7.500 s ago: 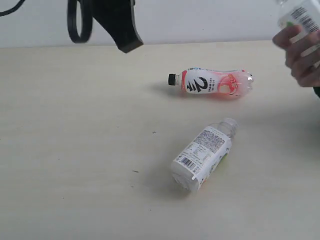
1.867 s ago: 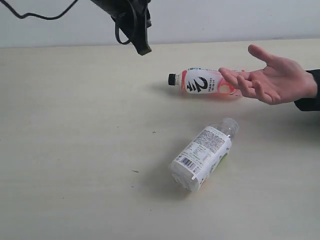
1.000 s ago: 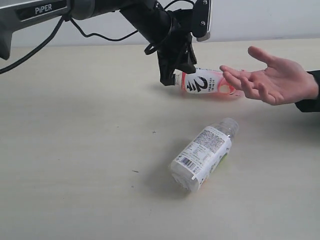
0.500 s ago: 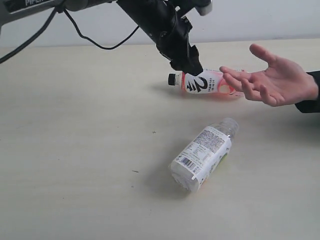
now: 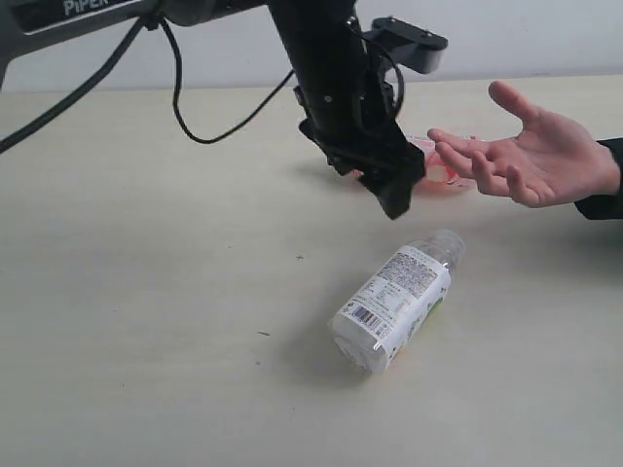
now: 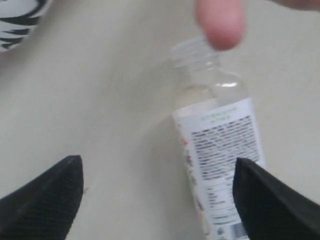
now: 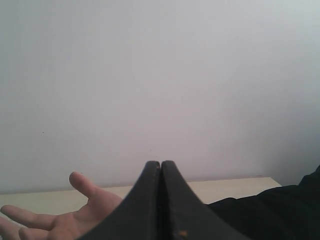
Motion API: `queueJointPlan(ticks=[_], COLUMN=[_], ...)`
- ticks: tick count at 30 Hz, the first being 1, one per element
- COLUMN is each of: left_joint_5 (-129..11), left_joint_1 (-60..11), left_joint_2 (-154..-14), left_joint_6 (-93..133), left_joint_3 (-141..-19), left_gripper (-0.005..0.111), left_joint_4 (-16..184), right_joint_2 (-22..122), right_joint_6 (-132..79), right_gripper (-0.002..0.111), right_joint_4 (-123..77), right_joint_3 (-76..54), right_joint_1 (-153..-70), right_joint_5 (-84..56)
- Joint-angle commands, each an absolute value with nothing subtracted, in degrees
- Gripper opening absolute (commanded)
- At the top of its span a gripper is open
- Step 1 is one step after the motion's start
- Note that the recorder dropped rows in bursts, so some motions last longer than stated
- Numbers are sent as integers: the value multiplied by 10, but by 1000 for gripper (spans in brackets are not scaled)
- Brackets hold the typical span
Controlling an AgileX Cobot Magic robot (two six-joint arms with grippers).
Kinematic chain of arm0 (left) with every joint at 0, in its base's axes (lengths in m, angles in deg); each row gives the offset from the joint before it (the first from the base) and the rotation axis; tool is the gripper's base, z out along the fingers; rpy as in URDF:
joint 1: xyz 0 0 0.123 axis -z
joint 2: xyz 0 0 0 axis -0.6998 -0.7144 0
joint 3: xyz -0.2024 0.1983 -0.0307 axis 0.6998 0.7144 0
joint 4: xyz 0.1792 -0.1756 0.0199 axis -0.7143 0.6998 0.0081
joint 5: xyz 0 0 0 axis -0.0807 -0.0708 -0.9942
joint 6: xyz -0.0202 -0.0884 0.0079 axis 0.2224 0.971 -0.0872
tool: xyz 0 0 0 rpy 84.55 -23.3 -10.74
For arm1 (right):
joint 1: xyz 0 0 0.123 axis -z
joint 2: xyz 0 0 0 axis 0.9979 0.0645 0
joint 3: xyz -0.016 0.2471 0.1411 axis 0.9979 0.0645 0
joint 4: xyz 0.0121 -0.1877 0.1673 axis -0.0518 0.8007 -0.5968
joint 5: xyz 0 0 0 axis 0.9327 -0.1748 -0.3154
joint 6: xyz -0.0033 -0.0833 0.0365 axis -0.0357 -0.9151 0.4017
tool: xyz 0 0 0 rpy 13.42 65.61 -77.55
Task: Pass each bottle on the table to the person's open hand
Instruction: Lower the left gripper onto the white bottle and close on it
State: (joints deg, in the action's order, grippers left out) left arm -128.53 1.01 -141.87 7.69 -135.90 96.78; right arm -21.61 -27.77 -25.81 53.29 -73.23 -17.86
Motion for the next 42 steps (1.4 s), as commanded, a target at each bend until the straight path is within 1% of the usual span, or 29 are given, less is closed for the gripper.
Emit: queueJointPlan(ticks=[1,8,13,16,28,31,33,35,38,40,42], left_joint_5=[-1286,-1285,-1219,-1191,-1199,-1201,-1202,-1211,-1241,-1268,-1281], left_joint_1=[50,82,84,84,84,84,84,84,84,82,81], left_joint_2=[-1416,-1416,-1416,-1416,-1456,-1459,-1458,-1452,-1442,-1433,-1425], left_joint_6=[118,125,132,132,93,91,89,89,89,89,94], left_joint_3=[-1342,-1287,-1227,-1220,-1220,-1220,-1220,-1221,-1232,-1243,-1255], left_gripper=[78,78,78,78,78,77,69,57,27,1,1], left_joint_4=[964,960,946,946,946,944,941,934,919,918,914], right_joint_2=[-219,-219,-219,-219,-219,-219,-219,-219,-219,-219,-219], right_joint_6=[-279,-279,-279,-279,-279,-279,-279,-279,-279,-279,-279], right_gripper=[0,0,0,0,0,0,0,0,0,0,0], right_joint_4=[-259,-259,-261,-260,-260,-260,-260,-260,-260,-260,-260], right_joint_3=[535,535,535,535,535,535,535,535,535,535,535], right_joint_1=[-729,-729,-729,-729,-729,-729,-729,-729,-729,-729,-729], right_joint_5=[-180,-180,-180,-180,-180,-180,-180,-180,-180,-180,-180])
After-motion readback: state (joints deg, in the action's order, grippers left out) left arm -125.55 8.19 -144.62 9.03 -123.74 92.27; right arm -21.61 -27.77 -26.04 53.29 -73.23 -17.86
